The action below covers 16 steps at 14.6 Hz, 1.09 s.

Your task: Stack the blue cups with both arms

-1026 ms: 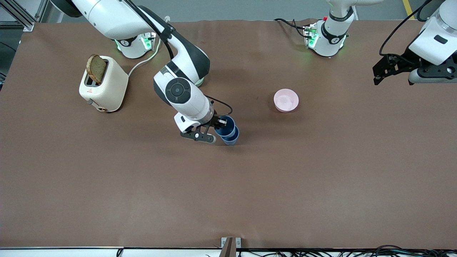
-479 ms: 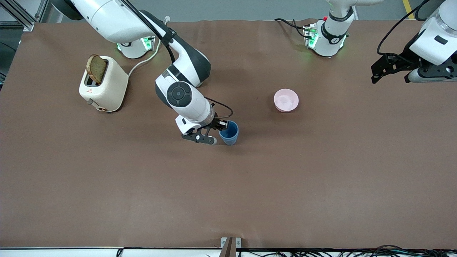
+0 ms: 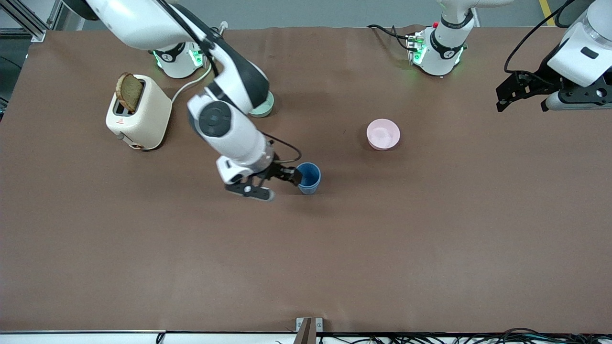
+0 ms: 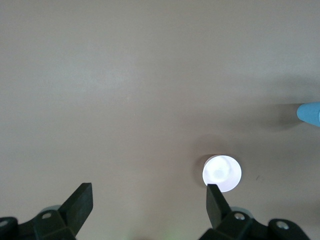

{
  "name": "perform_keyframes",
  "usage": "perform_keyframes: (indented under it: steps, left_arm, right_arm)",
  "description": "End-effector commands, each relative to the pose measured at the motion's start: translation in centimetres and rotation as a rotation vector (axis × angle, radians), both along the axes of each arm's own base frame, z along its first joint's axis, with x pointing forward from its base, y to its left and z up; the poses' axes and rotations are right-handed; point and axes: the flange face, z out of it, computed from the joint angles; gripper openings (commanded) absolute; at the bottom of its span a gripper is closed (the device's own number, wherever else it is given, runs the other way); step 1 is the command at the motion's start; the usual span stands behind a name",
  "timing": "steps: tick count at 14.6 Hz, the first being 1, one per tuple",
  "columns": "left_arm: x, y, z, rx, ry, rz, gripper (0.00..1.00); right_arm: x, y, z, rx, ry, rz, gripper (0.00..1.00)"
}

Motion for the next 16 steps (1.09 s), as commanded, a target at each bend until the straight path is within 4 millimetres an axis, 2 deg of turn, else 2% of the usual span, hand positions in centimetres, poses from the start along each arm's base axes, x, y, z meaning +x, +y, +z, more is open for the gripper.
perform_keyframes:
  steps: [1,2,3,4,5,7,9,11,12,16]
  left_arm:
    - [0.0,-0.2,0.6,-0.008,0.0,-0.013,1.0]
    - [0.1,-0.2,0.4,-0.006,0.002,-0.013,1.0]
    - [0.1,-0.2,0.4,-0.006,0.002,-0.012,1.0]
    - [0.1,-0.1,0.5,-0.005,0.001,-0.012,1.0]
    - [0.1,-0.1,0.7,-0.003,-0.001,-0.012,1.0]
    - [0.1,0.0,0.7,0.0,-0.002,-0.022,1.0]
    - [0.3,0.2,0.5,0.003,0.003,-0.051,1.0]
    - [0.5,0.0,0.3,0.006,0.007,-0.062,1.0]
    - [0.6,-0.3,0.4,0.024,0.002,-0.085,1.0]
    - [1.3,-0.4,1.1,0.07,0.015,-0.113,1.0]
  right_arm:
    - [0.6,-10.2,7.3,-0.103,-0.036,0.028,1.0]
    - [0.6,-14.6,9.6,-0.148,-0.03,0.069,1.0]
    - [0.3,-17.9,11.7,-0.177,-0.028,0.092,1.0]
    - [-0.1,-23.1,13.7,-0.222,-0.008,0.079,1.0]
    - [-0.4,-26.6,15.1,-0.246,-0.005,0.055,1.0]
    - [-1.0,-31.8,16.8,-0.273,-0.007,0.082,1.0]
    - [-2.4,-37.5,18.8,-0.287,0.003,0.115,1.0]
    - [-4.3,-41.7,20.4,-0.286,0.014,0.145,1.0]
    - [-4.8,-42.9,20.4,-0.278,0.016,0.136,1.0]
    - [-4.6,-42.4,21.1,-0.247,-0.01,0.128,1.0]
